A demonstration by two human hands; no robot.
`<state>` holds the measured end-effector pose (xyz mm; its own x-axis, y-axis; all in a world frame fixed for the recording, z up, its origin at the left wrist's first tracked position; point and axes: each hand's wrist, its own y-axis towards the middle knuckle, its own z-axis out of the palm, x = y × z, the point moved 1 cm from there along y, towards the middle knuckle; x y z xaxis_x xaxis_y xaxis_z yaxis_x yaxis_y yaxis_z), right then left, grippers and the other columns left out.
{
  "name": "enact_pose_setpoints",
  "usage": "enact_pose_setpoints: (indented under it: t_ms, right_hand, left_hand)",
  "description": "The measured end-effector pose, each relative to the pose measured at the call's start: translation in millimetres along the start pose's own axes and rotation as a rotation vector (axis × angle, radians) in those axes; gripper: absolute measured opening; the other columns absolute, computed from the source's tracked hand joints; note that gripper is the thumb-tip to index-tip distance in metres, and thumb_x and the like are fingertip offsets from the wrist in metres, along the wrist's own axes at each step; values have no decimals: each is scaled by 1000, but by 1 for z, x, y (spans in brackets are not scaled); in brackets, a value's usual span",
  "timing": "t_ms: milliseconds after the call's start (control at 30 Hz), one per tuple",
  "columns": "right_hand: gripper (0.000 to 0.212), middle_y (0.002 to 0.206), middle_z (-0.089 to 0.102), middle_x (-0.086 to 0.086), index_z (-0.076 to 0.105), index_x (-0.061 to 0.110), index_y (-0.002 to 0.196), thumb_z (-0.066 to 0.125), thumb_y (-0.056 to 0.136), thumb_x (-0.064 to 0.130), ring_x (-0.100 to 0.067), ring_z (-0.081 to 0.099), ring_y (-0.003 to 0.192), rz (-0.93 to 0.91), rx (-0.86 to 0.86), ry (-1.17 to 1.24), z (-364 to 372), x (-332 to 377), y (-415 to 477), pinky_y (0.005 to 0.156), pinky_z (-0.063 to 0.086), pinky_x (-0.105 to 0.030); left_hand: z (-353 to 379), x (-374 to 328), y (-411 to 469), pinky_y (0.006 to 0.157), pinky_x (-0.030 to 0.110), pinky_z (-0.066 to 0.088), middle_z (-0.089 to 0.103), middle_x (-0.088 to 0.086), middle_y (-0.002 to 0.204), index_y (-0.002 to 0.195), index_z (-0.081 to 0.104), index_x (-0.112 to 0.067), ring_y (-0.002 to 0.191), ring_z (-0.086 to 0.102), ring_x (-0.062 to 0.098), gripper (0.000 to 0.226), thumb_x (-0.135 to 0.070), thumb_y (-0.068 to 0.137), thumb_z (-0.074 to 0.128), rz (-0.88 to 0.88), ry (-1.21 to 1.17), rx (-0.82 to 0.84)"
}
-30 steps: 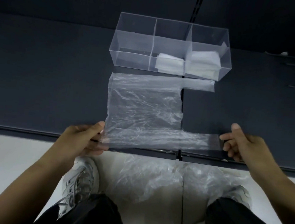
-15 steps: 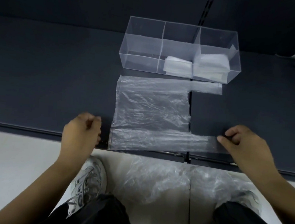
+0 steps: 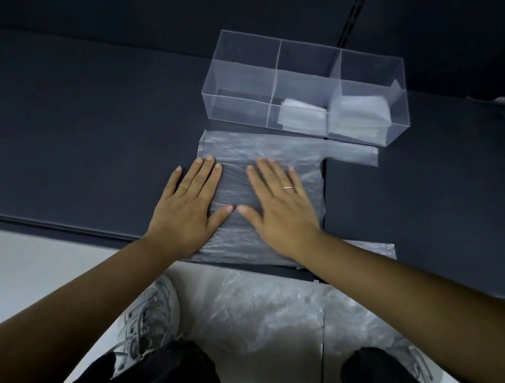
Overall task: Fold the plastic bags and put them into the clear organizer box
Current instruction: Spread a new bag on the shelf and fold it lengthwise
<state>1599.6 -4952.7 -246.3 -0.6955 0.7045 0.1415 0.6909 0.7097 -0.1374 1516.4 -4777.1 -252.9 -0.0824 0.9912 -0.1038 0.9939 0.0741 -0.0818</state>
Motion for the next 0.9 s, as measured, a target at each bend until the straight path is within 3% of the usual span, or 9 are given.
enact_pose_setpoints:
  t_ms: [100,233,333,400,500,600,700,800,900]
  right_hand:
    - [76,161,-8,1,-4,22,153,0,90,66,-14,-12,147,136,-15,-42,3,-42,-23,119,-10,-39]
    - [72,162,-2,-3,2,20,154,5,93,60,-19,-5,148,347,-42,-47,-3,-93,-54,118,-8,-39]
    - [71,161,5,-10,9,13,153,10,97,56,-24,1,148,404,-80,-41,-9,-105,-67,120,-4,-43]
    - [70,160,12,-13,17,9,152,16,99,55,-28,7,148,363,-159,11,-15,-95,-72,120,1,-44]
    - [72,157,22,-11,31,10,148,29,93,56,-26,18,145,156,-200,222,-21,-55,-80,119,12,-43]
    - [73,156,25,-3,38,16,144,41,88,63,-21,24,140,-95,-58,261,-14,-8,-89,113,17,-37]
    - [66,146,42,-7,52,15,133,58,82,56,-24,42,128,-247,-22,176,-5,20,-92,109,26,-36]
    - [45,129,57,-7,63,15,117,67,79,39,-22,49,114,-269,-146,168,-1,30,-91,101,31,-34]
    - [19,104,67,-1,71,15,93,57,85,25,-20,56,94,-200,-338,239,-8,20,-92,86,36,-31]
  left_hand:
    - [1,2,-1,120,41,-1,1,2,161,153,5,-15,148,-3,15,82,-67,90,2,-30,12,0]
    - [-3,3,-6,120,40,-4,0,4,161,153,5,-12,148,-4,17,86,-68,87,-1,-81,5,2]
    - [-9,7,-22,120,40,-1,10,7,160,152,16,-10,148,3,19,80,-64,93,7,13,-68,-70]
    - [-8,8,-43,120,43,6,20,7,159,150,26,-11,148,12,20,76,-64,96,19,191,-92,-78]
    - [-4,6,-70,116,45,19,29,4,156,147,34,-12,145,25,21,72,-59,93,39,396,-24,-11]
    - [-6,5,-82,108,45,37,47,6,144,135,53,-11,134,44,23,44,-28,94,49,427,-65,-149]
    - [-18,0,-89,97,44,48,61,8,128,116,69,-7,121,57,25,30,-18,94,51,452,-179,-285]
    - [-30,-12,-93,95,40,50,68,4,118,106,74,-8,114,62,22,27,-21,95,53,469,-246,-322]
    - [-45,-14,-89,95,33,48,70,-1,112,101,76,-10,110,64,15,32,-28,97,50,384,-354,-274]
